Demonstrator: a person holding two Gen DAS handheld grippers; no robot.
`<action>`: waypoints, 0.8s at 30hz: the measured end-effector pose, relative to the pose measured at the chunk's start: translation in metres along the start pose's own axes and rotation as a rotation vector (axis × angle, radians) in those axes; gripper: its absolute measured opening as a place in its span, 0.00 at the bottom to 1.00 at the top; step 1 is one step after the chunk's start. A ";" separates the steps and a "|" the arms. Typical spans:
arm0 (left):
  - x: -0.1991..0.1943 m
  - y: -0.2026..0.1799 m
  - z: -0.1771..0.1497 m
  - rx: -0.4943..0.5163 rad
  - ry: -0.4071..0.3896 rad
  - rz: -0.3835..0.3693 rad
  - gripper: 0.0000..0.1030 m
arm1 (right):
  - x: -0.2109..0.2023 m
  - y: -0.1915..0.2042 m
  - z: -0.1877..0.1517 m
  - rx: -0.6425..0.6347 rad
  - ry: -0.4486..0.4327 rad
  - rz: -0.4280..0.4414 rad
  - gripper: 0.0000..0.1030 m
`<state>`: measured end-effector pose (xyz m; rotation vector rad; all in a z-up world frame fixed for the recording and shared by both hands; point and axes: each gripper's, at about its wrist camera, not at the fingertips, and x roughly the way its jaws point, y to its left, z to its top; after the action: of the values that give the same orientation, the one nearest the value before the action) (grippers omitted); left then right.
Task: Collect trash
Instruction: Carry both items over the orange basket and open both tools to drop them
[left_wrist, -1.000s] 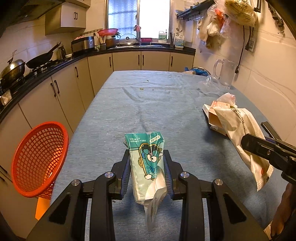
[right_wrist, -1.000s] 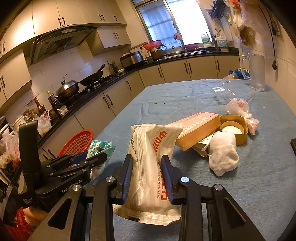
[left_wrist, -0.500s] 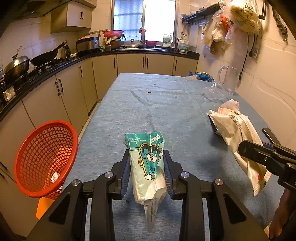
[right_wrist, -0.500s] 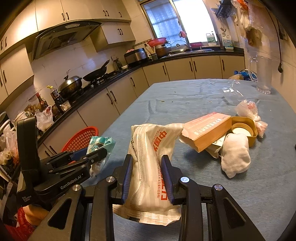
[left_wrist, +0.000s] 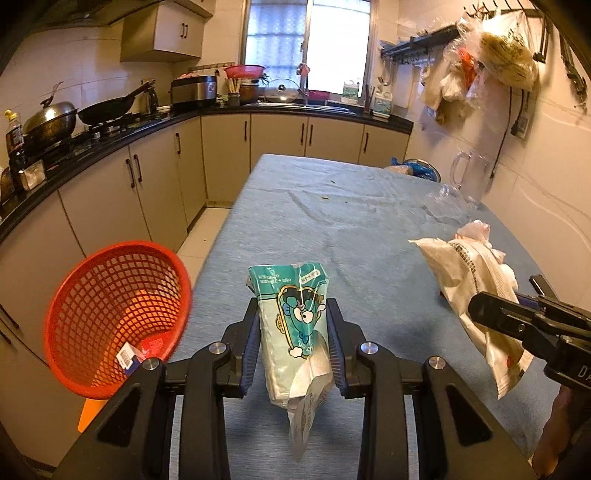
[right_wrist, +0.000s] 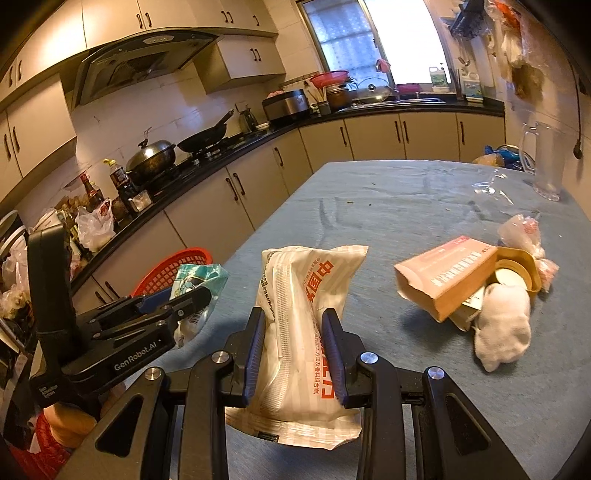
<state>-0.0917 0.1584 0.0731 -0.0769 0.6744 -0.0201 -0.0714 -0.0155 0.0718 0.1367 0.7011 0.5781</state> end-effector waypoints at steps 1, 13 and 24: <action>-0.002 0.004 0.001 -0.007 -0.005 0.005 0.31 | 0.001 0.001 0.001 0.000 0.003 0.006 0.33; -0.026 0.080 0.016 -0.124 -0.069 0.104 0.31 | 0.034 0.034 0.021 -0.008 0.065 0.121 0.33; -0.027 0.158 0.009 -0.237 -0.059 0.208 0.31 | 0.090 0.094 0.045 -0.035 0.162 0.267 0.33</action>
<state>-0.1087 0.3182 0.0845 -0.2340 0.6206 0.2612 -0.0302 0.1151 0.0835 0.1534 0.8356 0.8637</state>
